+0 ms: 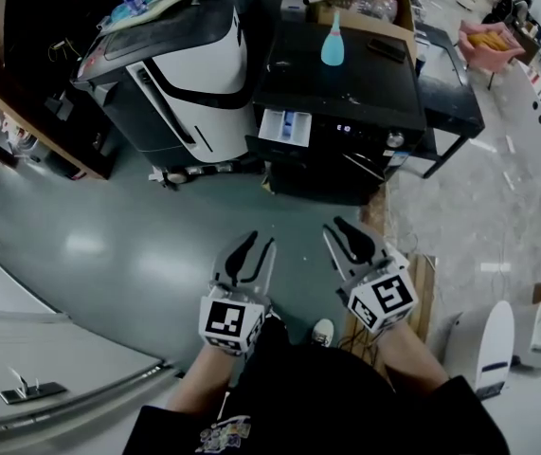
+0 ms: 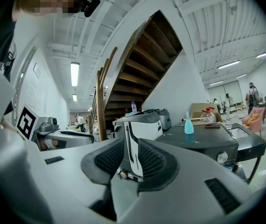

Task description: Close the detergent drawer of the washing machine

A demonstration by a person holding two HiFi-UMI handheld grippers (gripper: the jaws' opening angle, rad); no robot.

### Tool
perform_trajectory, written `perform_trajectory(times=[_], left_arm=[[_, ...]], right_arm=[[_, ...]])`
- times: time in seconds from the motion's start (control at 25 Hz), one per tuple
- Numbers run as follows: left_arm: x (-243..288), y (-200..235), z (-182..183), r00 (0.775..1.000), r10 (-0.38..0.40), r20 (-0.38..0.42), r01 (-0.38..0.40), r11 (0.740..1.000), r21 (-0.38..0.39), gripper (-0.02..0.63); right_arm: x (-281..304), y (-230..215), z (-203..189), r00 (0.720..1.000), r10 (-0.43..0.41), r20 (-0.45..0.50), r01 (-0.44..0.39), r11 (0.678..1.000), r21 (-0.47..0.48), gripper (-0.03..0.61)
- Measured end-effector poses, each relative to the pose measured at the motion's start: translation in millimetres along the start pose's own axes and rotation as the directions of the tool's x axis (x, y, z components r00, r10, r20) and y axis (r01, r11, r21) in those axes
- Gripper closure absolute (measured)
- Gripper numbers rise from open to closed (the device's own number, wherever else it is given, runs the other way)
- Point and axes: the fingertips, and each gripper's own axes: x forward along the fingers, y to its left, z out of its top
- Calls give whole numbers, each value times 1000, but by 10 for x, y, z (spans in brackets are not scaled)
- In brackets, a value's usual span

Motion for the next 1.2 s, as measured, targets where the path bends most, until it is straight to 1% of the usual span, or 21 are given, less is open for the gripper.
perform_trajectory(times=[0.08, 0.24, 0.4, 0.44, 0.56, 0.6, 0.76, 1.2], left_arm=[[20, 64, -9, 1000, -7, -7, 7, 1000, -1, 504], [84, 199, 9, 1000, -20, 11, 20, 1000, 11, 471], [117, 315, -43, 999, -29, -25, 29, 1000, 5, 440], [130, 347, -42, 999, -33, -28, 33, 999, 4, 436], [192, 454, 3, 999, -45, 8, 45, 999, 30, 425], [205, 486, -2, 999, -47, 8, 47, 999, 26, 422], [237, 590, -46, 997, -59, -41, 59, 998, 0, 410], [354, 1032, -62, 994, -97, -46, 97, 995, 13, 374]], right_arm=[[68, 7, 4, 1000, -4, -1, 4, 1000, 1, 480], [216, 16, 2, 1000, -14, -6, 14, 1000, 3, 462], [350, 22, -11, 1000, -27, -9, 26, 1000, -3, 440], [383, 19, -7, 999, -30, -10, 30, 1000, -5, 435], [488, 9, -2, 999, -41, -14, 41, 999, -7, 425], [521, 7, -4, 999, -46, -16, 45, 999, -8, 422], [650, -1, -14, 998, -61, -16, 61, 998, -6, 410], [1153, 16, -74, 996, -92, -22, 92, 996, 12, 364]])
